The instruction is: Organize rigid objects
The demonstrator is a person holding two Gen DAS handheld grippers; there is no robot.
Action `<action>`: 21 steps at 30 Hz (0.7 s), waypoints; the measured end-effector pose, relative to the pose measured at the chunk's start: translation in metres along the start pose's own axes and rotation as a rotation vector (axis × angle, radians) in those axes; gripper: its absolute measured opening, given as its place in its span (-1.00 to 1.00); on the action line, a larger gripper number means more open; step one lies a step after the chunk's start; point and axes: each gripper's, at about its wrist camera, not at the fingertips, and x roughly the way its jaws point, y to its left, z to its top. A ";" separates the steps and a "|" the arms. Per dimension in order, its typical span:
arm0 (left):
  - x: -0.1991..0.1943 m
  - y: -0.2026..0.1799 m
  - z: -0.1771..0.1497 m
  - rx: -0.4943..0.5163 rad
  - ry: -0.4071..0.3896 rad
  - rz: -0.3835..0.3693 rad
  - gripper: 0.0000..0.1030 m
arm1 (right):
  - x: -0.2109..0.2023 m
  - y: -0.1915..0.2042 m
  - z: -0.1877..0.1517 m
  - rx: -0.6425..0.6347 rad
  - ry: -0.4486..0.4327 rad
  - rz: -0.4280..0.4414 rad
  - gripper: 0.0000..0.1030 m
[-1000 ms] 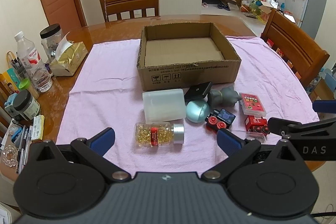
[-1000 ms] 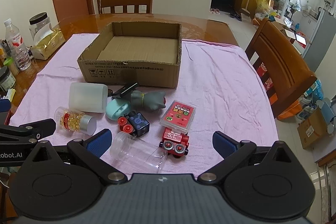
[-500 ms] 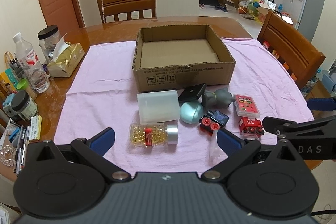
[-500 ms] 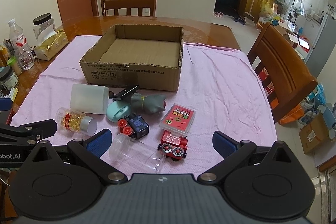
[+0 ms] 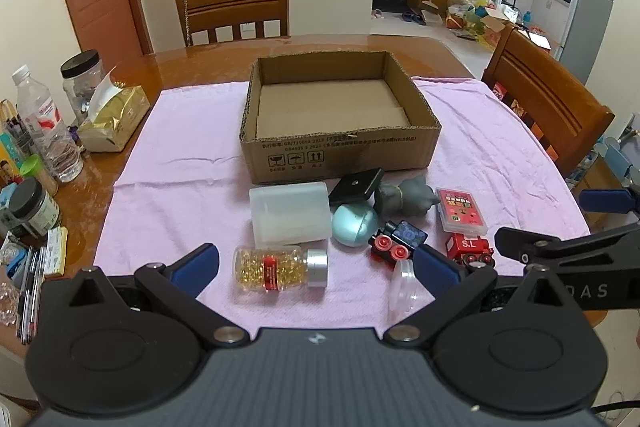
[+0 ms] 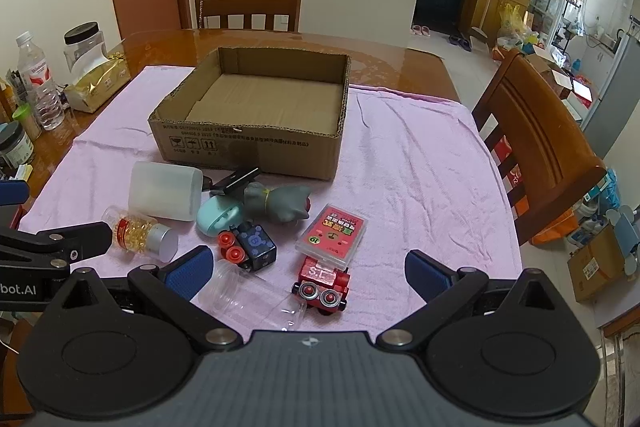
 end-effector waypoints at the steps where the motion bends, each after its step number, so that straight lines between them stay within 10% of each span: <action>1: 0.001 0.000 0.000 0.005 -0.004 -0.002 0.98 | 0.001 0.000 0.000 0.001 0.000 -0.001 1.00; 21: 0.049 0.025 -0.017 0.069 -0.014 -0.059 0.99 | 0.027 0.010 -0.033 0.033 -0.041 0.065 1.00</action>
